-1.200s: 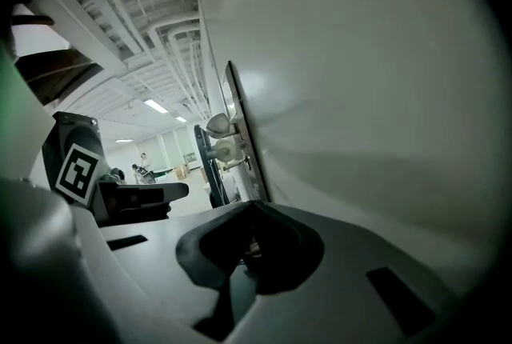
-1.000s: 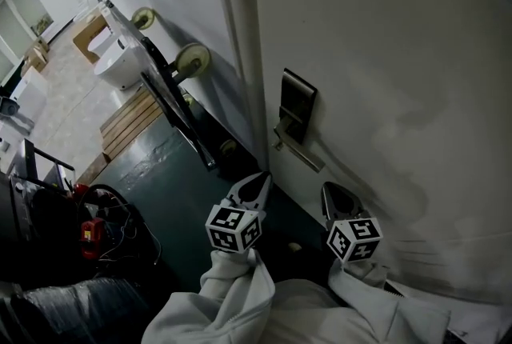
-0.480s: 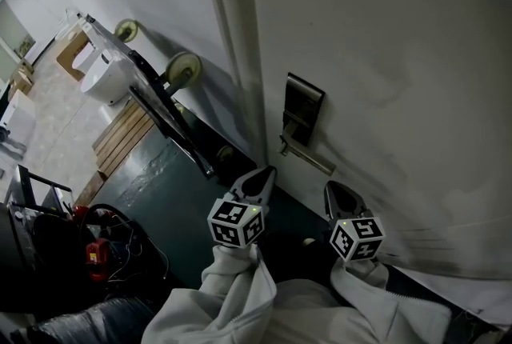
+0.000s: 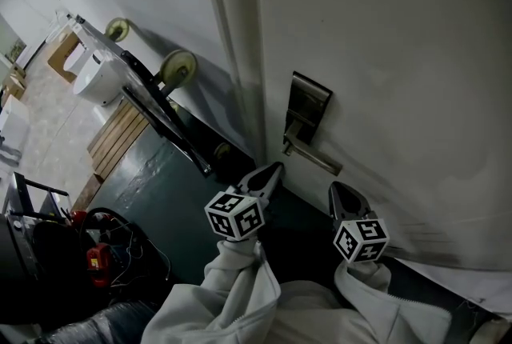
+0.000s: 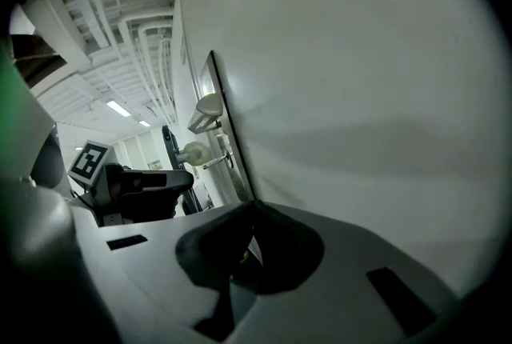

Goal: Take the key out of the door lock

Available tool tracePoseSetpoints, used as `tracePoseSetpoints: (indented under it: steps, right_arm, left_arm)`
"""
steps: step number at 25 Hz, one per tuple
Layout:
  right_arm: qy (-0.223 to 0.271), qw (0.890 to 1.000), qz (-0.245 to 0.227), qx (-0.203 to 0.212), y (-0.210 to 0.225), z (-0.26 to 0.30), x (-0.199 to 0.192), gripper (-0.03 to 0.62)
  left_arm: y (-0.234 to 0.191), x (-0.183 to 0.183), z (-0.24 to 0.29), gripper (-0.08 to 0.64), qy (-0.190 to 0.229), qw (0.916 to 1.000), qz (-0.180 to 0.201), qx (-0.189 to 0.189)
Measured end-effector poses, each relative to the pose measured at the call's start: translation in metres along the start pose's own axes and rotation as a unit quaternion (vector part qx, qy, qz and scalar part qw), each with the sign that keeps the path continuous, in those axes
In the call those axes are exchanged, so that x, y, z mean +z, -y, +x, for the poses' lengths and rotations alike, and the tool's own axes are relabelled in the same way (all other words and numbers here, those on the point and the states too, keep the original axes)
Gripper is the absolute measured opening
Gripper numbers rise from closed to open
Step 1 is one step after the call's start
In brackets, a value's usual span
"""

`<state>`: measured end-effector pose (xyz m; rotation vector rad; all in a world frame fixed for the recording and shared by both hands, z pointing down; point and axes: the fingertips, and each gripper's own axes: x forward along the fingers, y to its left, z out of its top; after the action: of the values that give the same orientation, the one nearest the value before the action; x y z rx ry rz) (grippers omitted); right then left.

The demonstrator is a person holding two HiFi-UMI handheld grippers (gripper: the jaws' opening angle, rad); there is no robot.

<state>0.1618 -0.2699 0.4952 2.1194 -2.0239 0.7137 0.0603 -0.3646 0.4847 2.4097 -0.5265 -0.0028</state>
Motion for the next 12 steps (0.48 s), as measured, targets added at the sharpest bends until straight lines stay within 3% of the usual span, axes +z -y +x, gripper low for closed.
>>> tracePoseSetpoints:
  steps: [7, 9, 12]
  right_arm:
    - [0.003, 1.000, -0.003, 0.000, 0.002, 0.009, 0.008, 0.052]
    - [0.002, 1.000, -0.005, 0.000, 0.003, 0.011, 0.010, 0.052]
    - [0.000, 1.000, -0.005, -0.001, 0.006, 0.012, 0.012, 0.051]
  left_arm:
    - [0.004, 0.010, 0.011, 0.026, 0.023, 0.9897, -0.124, -0.068]
    - [0.006, 0.012, 0.016, 0.130, 0.022, 0.9840, -0.154, -0.087]
    - [0.009, 0.017, 0.024, 0.149, 0.027, 0.9750, -0.195, -0.103]
